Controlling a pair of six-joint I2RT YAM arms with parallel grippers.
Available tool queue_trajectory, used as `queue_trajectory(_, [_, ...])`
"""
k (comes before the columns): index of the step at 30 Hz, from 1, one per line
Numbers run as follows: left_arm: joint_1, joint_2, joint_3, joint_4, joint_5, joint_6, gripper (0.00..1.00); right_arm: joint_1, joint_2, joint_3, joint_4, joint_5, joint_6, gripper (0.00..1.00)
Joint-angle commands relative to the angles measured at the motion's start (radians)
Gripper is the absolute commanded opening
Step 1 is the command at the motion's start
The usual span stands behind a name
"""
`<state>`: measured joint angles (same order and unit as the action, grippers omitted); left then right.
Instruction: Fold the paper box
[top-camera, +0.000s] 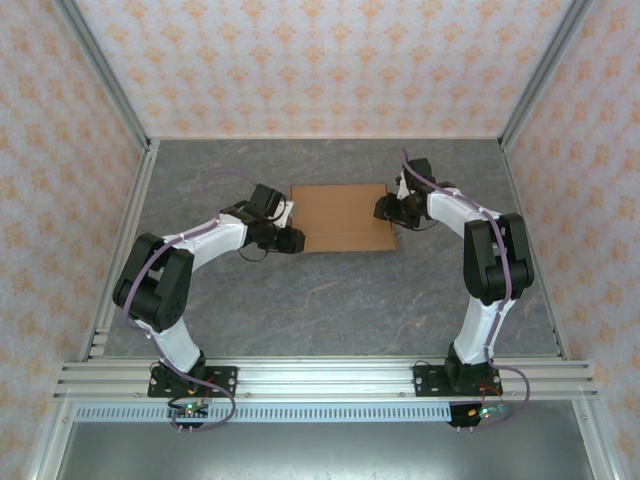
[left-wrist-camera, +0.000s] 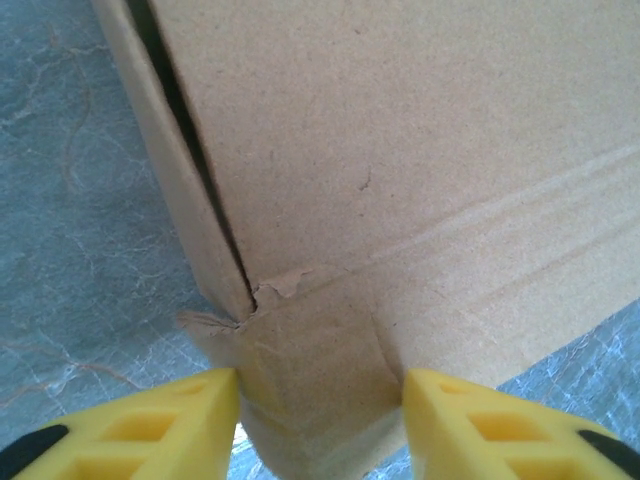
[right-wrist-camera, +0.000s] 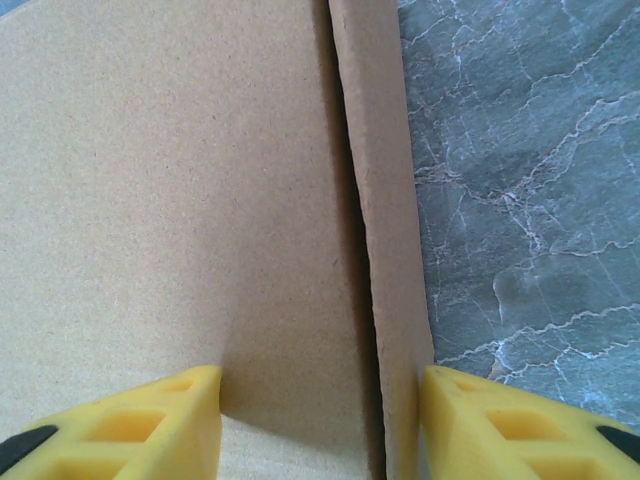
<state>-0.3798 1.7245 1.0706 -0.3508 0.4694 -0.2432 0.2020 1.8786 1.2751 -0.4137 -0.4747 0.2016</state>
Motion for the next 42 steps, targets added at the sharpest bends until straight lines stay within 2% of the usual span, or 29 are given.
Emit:
queue_trajectory(1, [-0.009, -0.023, -0.013, -0.009, -0.044, 0.004, 0.52, -0.001, 0.028, -0.043, -0.051, 0.053, -0.007, 0.51])
queue_trajectory(13, [0.007, -0.103, -0.047, 0.009, -0.077, 0.015, 0.61, -0.001, 0.023, -0.030, -0.070, 0.071, -0.019, 0.52])
queue_trajectory(20, [0.018, -0.207, -0.059, 0.084, -0.191, 0.006, 0.72, -0.001, -0.018, 0.063, -0.121, 0.106, -0.039, 0.63])
queue_trajectory(25, [0.040, -0.146, 0.034, 0.095, -0.200, 0.007, 0.73, -0.002, -0.110, 0.095, -0.106, 0.118, -0.012, 0.68])
queue_trajectory(30, [0.050, -0.019, 0.187, 0.048, -0.220, 0.077, 0.73, -0.001, -0.245, -0.031, -0.064, 0.147, 0.023, 0.70])
queue_trajectory(35, [0.053, 0.123, 0.385, -0.033, -0.211, 0.237, 0.73, 0.070, -0.496, -0.295, 0.026, 0.123, 0.115, 0.68])
queue_trajectory(39, [0.060, 0.280, 0.602, -0.154, -0.139, 0.357, 0.76, 0.132, -0.640, -0.499, 0.113, 0.067, 0.229, 0.68])
queue_trajectory(42, [0.066, 0.410, 0.789, -0.262, -0.049, 0.414, 0.78, 0.198, -0.655, -0.597, 0.244, 0.035, 0.340, 0.70])
